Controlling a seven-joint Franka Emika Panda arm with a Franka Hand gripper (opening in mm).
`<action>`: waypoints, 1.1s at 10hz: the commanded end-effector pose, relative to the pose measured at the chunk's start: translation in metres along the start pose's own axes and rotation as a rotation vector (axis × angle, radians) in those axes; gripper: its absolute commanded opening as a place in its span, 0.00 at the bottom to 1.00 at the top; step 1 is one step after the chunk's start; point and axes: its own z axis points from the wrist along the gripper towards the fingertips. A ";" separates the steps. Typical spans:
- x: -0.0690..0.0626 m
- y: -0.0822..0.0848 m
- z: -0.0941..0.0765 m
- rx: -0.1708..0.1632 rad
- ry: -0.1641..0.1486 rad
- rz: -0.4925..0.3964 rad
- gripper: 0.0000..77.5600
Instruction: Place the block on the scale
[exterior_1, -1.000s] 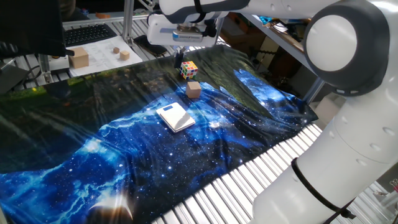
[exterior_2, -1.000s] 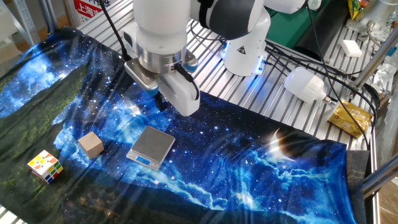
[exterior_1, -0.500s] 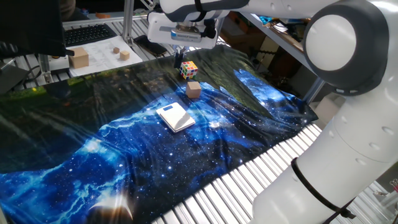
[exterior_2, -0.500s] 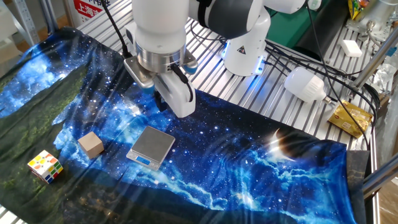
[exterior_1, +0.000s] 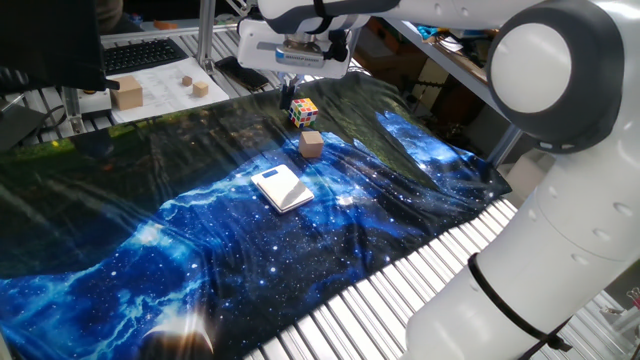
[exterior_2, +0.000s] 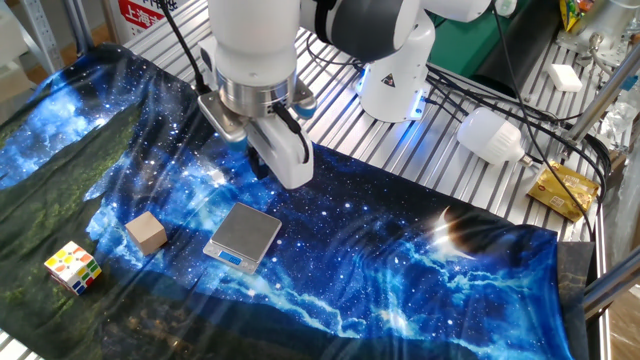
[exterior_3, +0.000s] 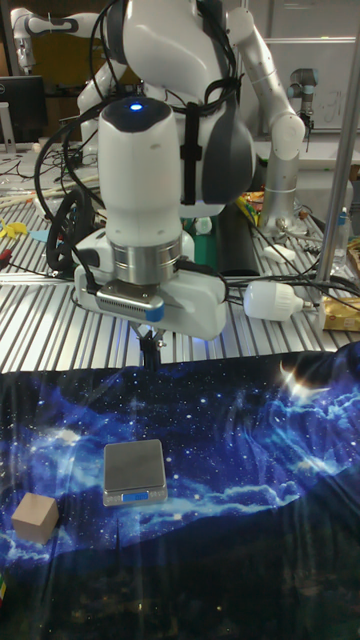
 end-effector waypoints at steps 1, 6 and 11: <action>-0.008 -0.003 0.003 -0.001 -0.012 -0.011 0.00; -0.028 -0.013 0.016 -0.001 -0.023 -0.045 0.00; -0.050 -0.030 0.032 -0.005 -0.038 -0.082 0.00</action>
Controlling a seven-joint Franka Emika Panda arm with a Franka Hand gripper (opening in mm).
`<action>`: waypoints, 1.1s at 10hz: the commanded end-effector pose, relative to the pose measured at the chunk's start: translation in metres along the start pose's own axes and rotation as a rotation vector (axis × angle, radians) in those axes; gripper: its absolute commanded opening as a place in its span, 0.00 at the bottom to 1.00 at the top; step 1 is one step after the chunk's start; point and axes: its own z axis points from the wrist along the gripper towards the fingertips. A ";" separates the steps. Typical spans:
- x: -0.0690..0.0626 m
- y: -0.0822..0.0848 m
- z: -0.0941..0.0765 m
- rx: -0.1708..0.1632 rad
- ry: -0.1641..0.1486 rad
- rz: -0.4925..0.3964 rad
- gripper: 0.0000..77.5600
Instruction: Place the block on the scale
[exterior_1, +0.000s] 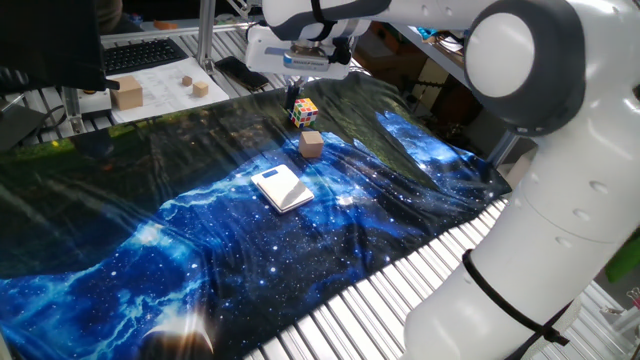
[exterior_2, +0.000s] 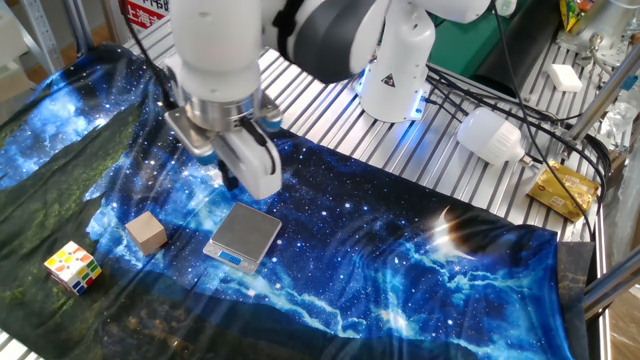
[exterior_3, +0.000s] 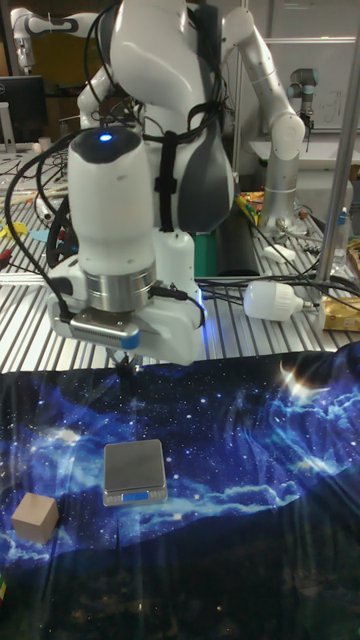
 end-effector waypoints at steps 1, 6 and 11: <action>-0.013 -0.011 0.008 -0.003 -0.014 -0.027 0.00; -0.027 -0.029 0.019 -0.003 -0.024 -0.048 0.00; -0.036 -0.044 0.027 0.002 -0.028 -0.074 0.00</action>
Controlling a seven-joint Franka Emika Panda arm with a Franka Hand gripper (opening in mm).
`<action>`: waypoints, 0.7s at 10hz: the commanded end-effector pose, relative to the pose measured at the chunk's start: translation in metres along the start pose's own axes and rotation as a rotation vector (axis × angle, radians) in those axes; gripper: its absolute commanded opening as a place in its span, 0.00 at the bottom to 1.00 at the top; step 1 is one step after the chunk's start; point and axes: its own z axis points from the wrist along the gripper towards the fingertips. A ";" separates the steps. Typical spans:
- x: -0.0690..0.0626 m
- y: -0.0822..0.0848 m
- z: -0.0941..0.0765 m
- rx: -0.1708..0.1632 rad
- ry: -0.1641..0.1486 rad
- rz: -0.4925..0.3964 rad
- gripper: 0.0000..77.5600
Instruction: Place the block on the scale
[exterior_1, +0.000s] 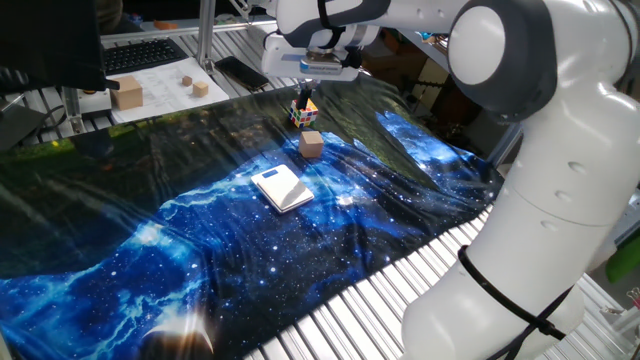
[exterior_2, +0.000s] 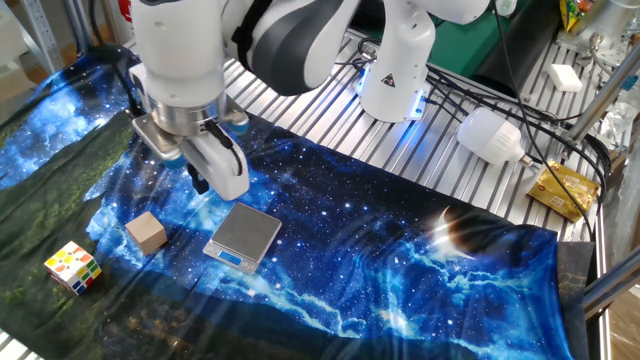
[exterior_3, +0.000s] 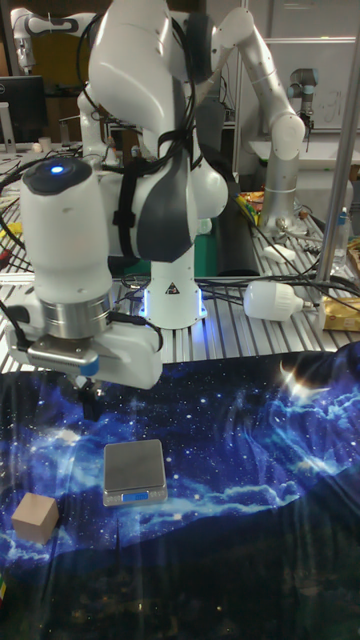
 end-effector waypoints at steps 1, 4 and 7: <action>-0.008 -0.012 0.005 0.004 -0.004 -0.015 0.00; -0.012 -0.020 0.012 0.004 -0.002 -0.030 0.00; -0.016 -0.029 0.020 0.004 -0.001 -0.034 0.00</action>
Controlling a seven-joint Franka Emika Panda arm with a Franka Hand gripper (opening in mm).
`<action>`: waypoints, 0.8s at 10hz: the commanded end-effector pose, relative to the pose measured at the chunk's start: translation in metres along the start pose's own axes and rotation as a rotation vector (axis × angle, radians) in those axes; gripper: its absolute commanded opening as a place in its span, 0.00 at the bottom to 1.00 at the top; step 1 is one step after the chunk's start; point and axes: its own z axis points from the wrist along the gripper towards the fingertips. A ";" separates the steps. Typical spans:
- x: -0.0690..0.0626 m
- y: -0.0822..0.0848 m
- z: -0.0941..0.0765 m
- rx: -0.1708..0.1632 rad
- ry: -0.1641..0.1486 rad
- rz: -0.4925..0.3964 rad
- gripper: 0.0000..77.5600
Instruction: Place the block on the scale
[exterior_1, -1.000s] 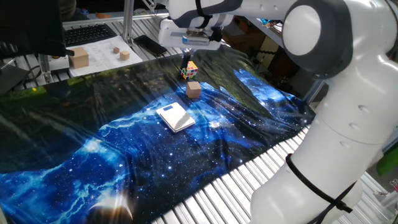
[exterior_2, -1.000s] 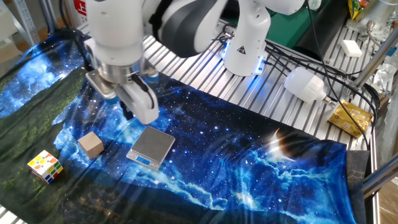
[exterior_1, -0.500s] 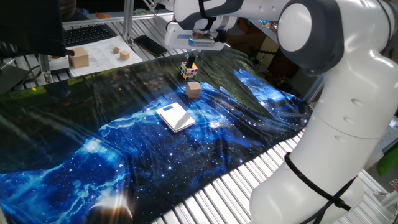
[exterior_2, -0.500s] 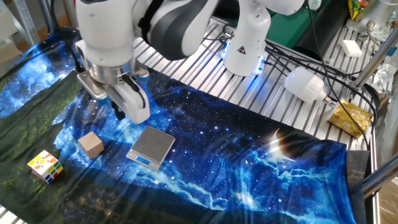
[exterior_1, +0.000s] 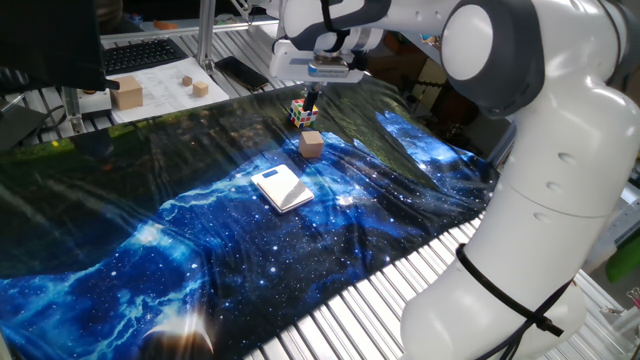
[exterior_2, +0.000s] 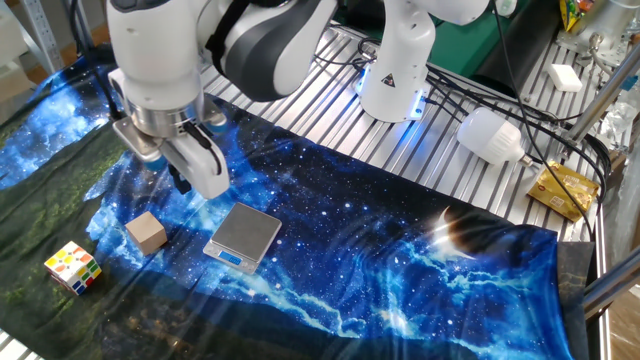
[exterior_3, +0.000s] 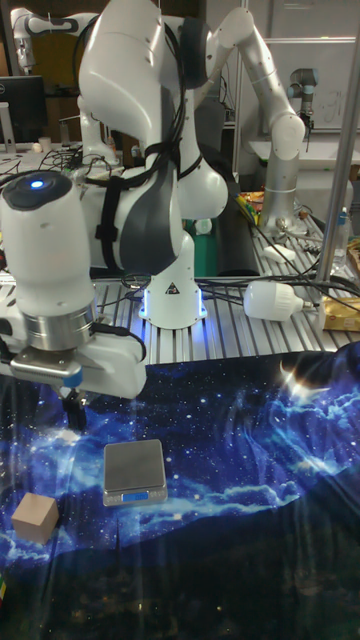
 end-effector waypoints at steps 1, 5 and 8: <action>-0.004 -0.007 0.007 0.000 -0.003 0.004 0.00; -0.005 -0.009 0.008 0.001 0.003 0.010 0.00; -0.005 -0.009 0.008 0.007 0.000 0.005 0.00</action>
